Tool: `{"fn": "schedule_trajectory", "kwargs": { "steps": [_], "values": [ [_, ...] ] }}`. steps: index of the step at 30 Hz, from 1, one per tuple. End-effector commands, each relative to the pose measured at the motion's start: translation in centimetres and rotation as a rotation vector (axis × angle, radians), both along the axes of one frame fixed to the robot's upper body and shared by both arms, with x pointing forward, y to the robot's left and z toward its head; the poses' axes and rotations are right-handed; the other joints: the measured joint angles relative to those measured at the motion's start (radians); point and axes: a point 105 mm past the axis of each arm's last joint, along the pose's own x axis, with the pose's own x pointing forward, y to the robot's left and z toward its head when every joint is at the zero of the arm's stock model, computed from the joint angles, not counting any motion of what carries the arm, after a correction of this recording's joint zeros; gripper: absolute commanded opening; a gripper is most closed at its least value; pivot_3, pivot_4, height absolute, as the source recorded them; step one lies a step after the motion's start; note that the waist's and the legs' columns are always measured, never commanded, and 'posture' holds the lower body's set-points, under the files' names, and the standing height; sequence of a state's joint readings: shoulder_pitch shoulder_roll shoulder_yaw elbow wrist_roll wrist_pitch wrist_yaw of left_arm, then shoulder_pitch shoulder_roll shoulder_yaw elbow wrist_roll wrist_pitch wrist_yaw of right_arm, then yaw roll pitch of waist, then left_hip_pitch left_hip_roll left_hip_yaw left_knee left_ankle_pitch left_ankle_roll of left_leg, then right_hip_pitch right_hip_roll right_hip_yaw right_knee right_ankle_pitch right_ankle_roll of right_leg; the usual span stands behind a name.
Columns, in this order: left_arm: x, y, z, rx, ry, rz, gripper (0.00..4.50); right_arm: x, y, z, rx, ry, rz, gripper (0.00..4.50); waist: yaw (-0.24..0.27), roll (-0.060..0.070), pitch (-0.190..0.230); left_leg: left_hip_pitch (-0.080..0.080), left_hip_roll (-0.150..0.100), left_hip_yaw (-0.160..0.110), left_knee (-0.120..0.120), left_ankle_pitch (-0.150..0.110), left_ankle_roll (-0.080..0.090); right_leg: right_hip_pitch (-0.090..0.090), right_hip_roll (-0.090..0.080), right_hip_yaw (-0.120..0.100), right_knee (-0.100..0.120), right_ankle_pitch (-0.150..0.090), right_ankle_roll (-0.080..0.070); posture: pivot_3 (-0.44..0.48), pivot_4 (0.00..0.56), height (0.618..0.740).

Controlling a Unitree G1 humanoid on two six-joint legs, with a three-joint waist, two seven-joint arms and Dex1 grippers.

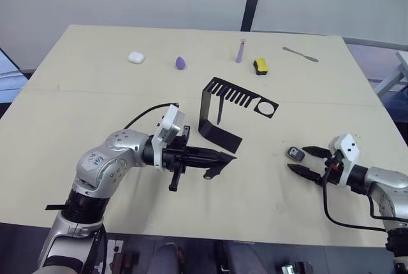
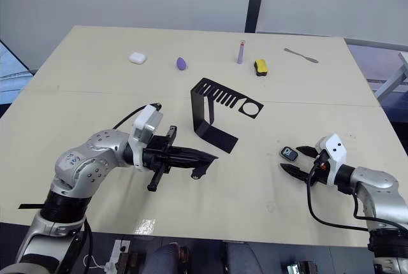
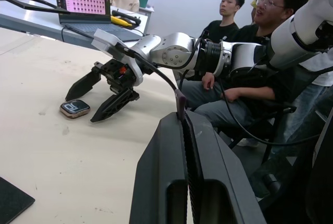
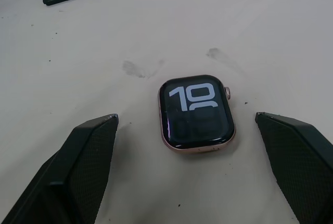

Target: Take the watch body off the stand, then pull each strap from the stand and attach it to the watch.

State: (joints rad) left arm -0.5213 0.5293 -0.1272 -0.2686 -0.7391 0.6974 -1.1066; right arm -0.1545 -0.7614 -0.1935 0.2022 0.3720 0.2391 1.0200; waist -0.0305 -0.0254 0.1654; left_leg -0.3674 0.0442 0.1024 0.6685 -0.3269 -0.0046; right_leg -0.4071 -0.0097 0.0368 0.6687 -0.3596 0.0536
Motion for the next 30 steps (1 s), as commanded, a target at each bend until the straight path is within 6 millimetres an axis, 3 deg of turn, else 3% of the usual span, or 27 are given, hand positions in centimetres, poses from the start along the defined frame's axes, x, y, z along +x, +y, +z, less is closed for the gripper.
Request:
{"fn": "schedule_trajectory", "kwargs": {
  "steps": [1,7,11,30],
  "values": [
    [-0.3,-0.1,0.5,-0.002,-0.043,-0.006,0.0,0.2,0.1,-0.6,-0.016,-0.004,-0.025,4.49,0.0,0.0,0.0,0.0,0.0,0.0,0.0,0.0,0.0,0.0,0.0,0.0,0.0,0.0,0.0,0.0,0.15,0.74],
    [-0.2,-0.2,0.5,0.003,-0.04,-0.006,0.0,0.0,0.5,-0.8,0.004,0.007,-0.02,4.49,-0.001,0.0,0.0,0.0,0.0,0.0,0.0,0.0,0.0,0.0,0.0,0.0,0.001,0.0,0.0,0.0,0.15,0.74],
    [-0.2,-0.2,0.5,0.004,-0.043,-0.004,0.0,0.1,0.4,-0.9,0.002,0.007,-0.032,3.21,0.0,0.0,0.0,0.0,0.0,0.0,0.0,0.0,0.0,0.0,0.0,0.0,0.001,0.0,0.0,0.0,0.15,0.74],
    [-0.1,-0.1,0.3,0.012,-0.052,-0.002,0.0,0.2,1.1,-1.7,0.002,0.022,-0.04,3.21,-0.002,0.0,0.0,0.001,0.0,0.0,0.001,0.0,0.0,0.0,0.0,0.0,0.002,0.0,0.0,0.0,0.15,0.74]
  ]
}}
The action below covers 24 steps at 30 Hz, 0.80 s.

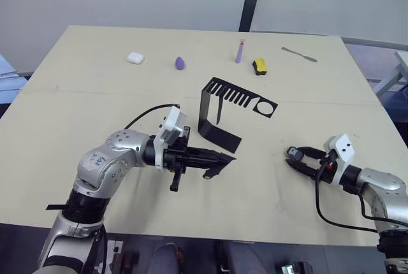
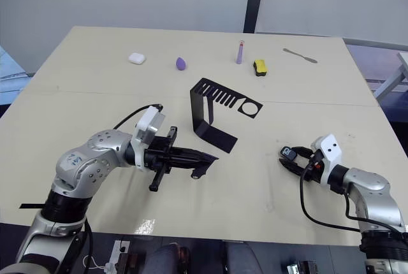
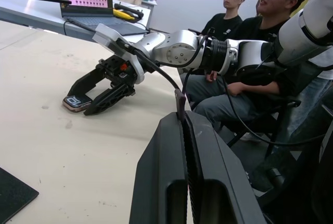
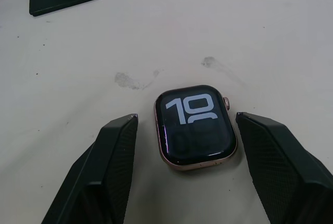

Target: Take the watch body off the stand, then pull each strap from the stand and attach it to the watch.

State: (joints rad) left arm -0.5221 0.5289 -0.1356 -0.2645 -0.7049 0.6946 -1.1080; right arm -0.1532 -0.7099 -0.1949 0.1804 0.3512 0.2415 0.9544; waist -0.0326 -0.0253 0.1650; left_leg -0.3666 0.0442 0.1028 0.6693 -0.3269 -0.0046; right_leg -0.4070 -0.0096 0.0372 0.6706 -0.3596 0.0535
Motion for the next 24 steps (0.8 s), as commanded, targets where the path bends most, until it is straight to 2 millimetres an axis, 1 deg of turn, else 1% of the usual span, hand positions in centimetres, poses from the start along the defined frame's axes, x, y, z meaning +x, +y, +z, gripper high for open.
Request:
{"fn": "schedule_trajectory", "kwargs": {
  "steps": [1,3,6,8,10,12,14,17,18,21,24],
  "values": [
    [-0.3,0.0,0.7,-0.014,-0.045,-0.017,0.0,-0.3,0.5,-1.4,-0.012,0.048,0.005,3.21,0.0,0.0,0.0,0.0,0.0,0.0,0.0,0.0,0.0,0.0,0.0,0.0,0.0,0.0,0.0,0.0,0.15,0.74],
    [-0.3,0.0,0.7,-0.013,-0.045,-0.016,0.0,-0.3,0.5,-1.5,-0.011,0.051,0.005,3.21,0.0,-0.001,0.0,0.0,0.0,0.0,0.0,0.0,0.0,0.0,0.0,0.0,0.0,0.0,0.0,0.0,0.15,0.74],
    [-0.3,0.0,0.6,-0.012,-0.046,-0.013,0.0,-0.3,0.4,-1.5,-0.009,0.051,0.001,2.35,0.001,-0.001,-0.001,0.0,0.0,0.0,0.0,0.0,0.0,0.0,0.0,0.0,0.0,0.0,0.0,0.0,0.15,0.74],
    [-0.2,0.1,0.5,-0.01,-0.047,-0.006,0.0,-0.5,0.4,-1.1,-0.012,0.038,0.0,1.51,0.002,-0.001,-0.001,0.0,0.0,0.0,0.0,0.0,0.0,0.0,0.0,0.0,0.001,0.0,0.0,0.0,0.15,0.74],
    [-0.1,0.3,0.4,-0.002,-0.056,0.009,0.0,-0.8,0.6,-0.1,-0.014,0.017,0.008,1.51,0.003,-0.001,-0.001,0.0,0.0,0.0,0.0,0.0,0.0,0.0,0.0,0.0,0.001,0.0,0.0,0.0,0.15,0.74],
    [0.1,0.6,0.2,0.014,-0.081,0.025,0.0,-1.4,1.2,1.2,-0.003,0.008,0.033,1.51,0.004,-0.001,-0.001,0.0,0.0,0.0,0.0,0.0,0.0,0.0,0.0,0.0,0.001,0.0,0.0,0.0,0.15,0.74],
    [0.4,0.9,-0.1,0.046,-0.126,0.042,0.0,-2.3,2.3,2.5,0.023,0.023,0.068,1.51,0.004,0.0,0.0,0.0,0.0,0.0,0.0,0.0,0.0,0.0,0.0,0.0,0.001,0.0,0.0,0.0,0.15,0.74],
    [0.7,1.5,-0.6,0.112,-0.26,0.048,0.0,-4.0,5.0,4.4,0.088,0.092,0.151,1.51,0.003,0.0,0.0,-0.001,0.0,0.0,0.0,0.0,0.0,-0.001,0.0,0.0,0.001,0.0,0.0,0.0,0.15,0.74],
    [0.8,1.7,-0.8,0.128,-0.31,0.047,0.0,-4.7,6.0,4.7,0.103,0.137,0.177,1.51,0.002,0.0,0.0,-0.001,0.0,0.0,0.0,0.0,0.0,-0.001,0.0,0.0,0.001,0.0,0.0,0.0,0.15,0.74],
    [1.0,2.1,-1.2,0.161,-0.416,0.031,0.0,-6.0,8.2,5.0,0.118,0.243,0.219,1.51,0.005,0.0,0.0,-0.001,0.0,-0.001,0.0,0.0,0.0,-0.001,0.0,0.0,0.001,0.0,0.0,0.0,0.15,0.74],
    [1.0,2.2,-2.1,0.206,-0.551,0.001,0.0,-6.2,10.3,5.2,0.175,0.331,0.23,1.51,0.005,0.0,0.0,-0.001,0.0,-0.001,0.0,0.0,0.0,-0.001,-0.001,0.0,0.0,0.0,0.0,0.0,0.15,0.74]
  ]
}}
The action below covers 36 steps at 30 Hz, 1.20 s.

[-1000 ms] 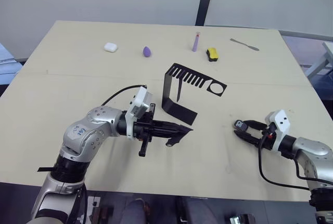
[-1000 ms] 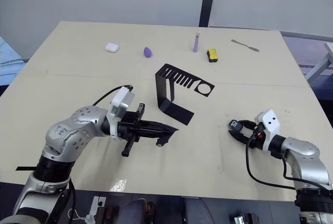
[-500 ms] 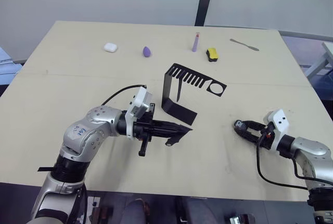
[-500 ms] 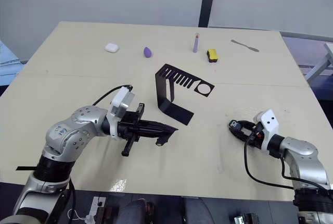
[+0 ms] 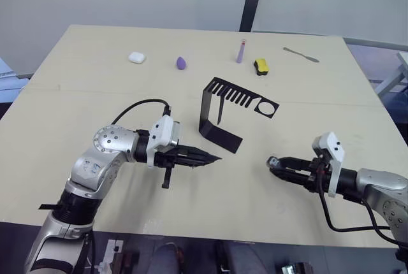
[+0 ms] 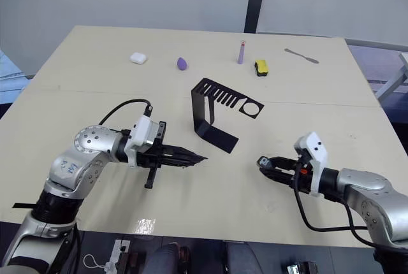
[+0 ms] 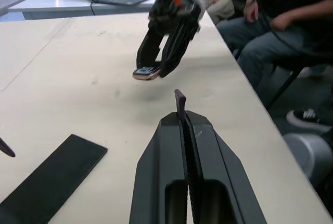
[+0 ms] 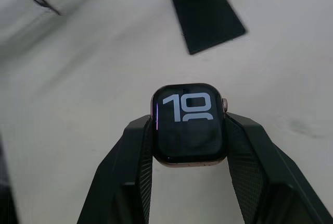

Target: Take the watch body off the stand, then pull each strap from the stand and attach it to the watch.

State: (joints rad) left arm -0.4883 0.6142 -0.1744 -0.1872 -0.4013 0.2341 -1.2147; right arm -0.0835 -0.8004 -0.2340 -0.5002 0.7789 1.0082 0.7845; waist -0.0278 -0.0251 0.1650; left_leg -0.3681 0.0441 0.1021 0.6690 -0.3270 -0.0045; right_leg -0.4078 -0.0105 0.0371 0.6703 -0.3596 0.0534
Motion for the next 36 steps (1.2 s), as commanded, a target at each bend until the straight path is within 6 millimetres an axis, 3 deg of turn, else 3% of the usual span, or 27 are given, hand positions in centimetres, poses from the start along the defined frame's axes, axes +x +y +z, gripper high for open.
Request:
{"fn": "schedule_trajectory", "kwargs": {
  "steps": [1,7,16,36],
  "values": [
    [-0.3,-0.1,-0.5,0.047,-0.148,-0.054,0.0,-0.5,2.4,0.5,0.061,0.105,0.015,1.51,-0.002,0.0,0.0,0.0,0.0,0.0,0.0,0.0,0.0,0.0,0.0,0.0,0.0,0.0,0.0,0.0,0.15,0.74],
    [0.1,-0.4,-1.5,0.126,-0.288,-0.102,0.0,0.7,4.5,0.5,0.156,0.256,-0.036,1.51,-0.002,0.0,0.0,-0.002,0.0,0.0,0.0,0.0,0.0,-0.002,0.0,0.0,0.002,0.0,0.0,0.0,0.15,0.74],
    [1.9,-1.2,-2.7,0.174,-0.368,-0.069,0.0,0.9,5.9,-0.3,0.193,0.351,-0.045,1.51,-0.003,0.0,0.0,-0.003,0.0,0.0,0.0,0.0,0.001,-0.003,-0.001,0.0,0.004,0.0,0.0,0.0,0.15,0.74],
    [2.6,-2.2,-2.7,0.17,-0.397,-0.066,0.0,1.2,6.4,-0.3,0.229,0.404,-0.064,1.51,-0.009,0.0,0.0,-0.003,0.0,0.0,0.0,0.0,0.001,-0.003,0.0,0.0,0.004,0.0,0.0,0.0,0.15,0.74]
  ]
}}
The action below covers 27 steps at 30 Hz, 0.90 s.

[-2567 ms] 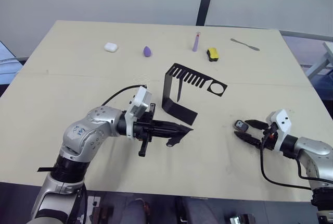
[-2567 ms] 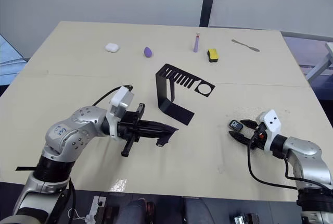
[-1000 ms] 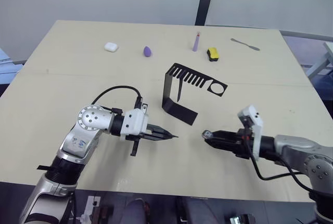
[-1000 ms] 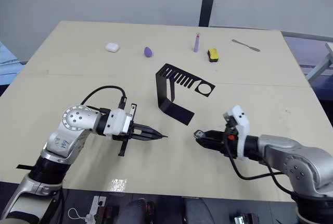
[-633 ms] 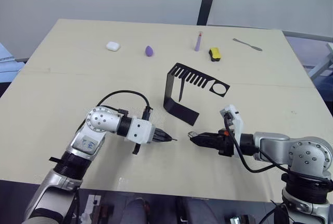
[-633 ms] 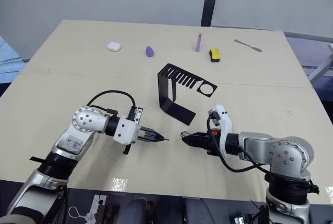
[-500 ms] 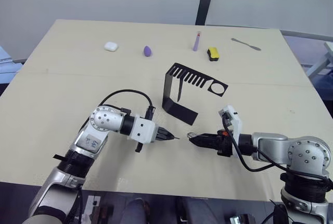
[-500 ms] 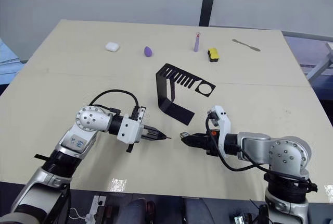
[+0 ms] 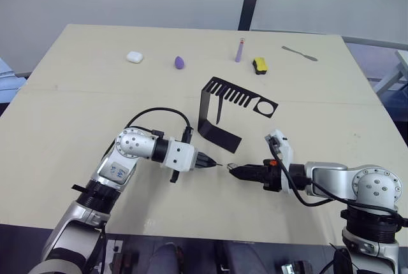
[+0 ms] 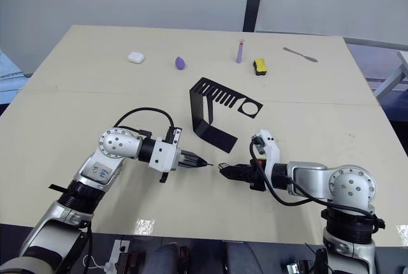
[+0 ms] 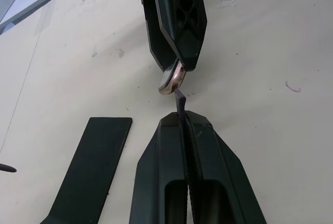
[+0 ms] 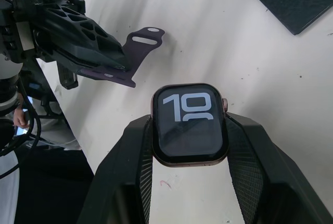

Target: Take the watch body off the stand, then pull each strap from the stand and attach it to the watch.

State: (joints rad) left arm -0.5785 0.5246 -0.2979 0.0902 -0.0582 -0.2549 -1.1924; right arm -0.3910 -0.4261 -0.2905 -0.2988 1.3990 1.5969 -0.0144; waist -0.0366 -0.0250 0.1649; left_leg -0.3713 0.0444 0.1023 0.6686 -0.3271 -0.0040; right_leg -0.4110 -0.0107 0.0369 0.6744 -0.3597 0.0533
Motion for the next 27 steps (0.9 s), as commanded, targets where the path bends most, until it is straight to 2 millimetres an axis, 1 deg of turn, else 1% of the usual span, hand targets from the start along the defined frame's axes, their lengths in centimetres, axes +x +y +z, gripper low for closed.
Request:
{"fn": "schedule_trajectory", "kwargs": {
  "steps": [1,4,10,21,27],
  "values": [
    [-0.13,-0.55,0.67,-0.011,-0.04,-0.021,0.0,-0.08,0.22,0.71,0.023,-0.02,0.006,1.51,0.0,0.0,0.0,0.0,0.0,0.0,0.0,0.0,0.0,0.0,0.0,0.0,0.0,0.0,0.0,0.0,0.15,0.74],
    [-0.33,-0.64,0.48,-0.005,-0.038,-0.032,0.0,-0.07,0.39,0.79,0.029,-0.016,0.003,1.51,0.0,0.0,0.0,0.0,0.0,0.0,0.0,0.0,0.0,0.0,0.0,0.0,0.0,0.0,0.0,0.0,0.15,0.74],
    [-0.05,-0.74,0.41,-0.007,-0.04,-0.021,0.0,-0.31,0.59,0.93,0.034,-0.003,0.002,1.51,-0.001,0.0,0.0,0.0,0.0,0.0,0.0,0.0,0.0,0.0,0.0,0.0,-0.002,0.0,0.0,0.0,0.15,0.74],
    [0.25,-0.72,0.54,-0.008,-0.03,-0.009,0.0,-0.59,0.46,1.02,0.026,0.021,-0.015,1.51,0.0,0.0,0.0,-0.001,0.0,0.0,0.0,0.0,0.001,0.0,0.0,0.0,-0.005,0.0,0.0,0.0,0.15,0.74],
    [0.01,-0.94,0.47,-0.012,-0.028,-0.012,0.0,-0.6,0.36,1.35,0.032,0.026,-0.02,1.51,0.0,0.0,0.0,-0.001,0.0,0.0,0.0,0.0,0.001,0.0,0.0,0.0,-0.006,0.0,0.0,0.0,0.15,0.74]
  ]
}}
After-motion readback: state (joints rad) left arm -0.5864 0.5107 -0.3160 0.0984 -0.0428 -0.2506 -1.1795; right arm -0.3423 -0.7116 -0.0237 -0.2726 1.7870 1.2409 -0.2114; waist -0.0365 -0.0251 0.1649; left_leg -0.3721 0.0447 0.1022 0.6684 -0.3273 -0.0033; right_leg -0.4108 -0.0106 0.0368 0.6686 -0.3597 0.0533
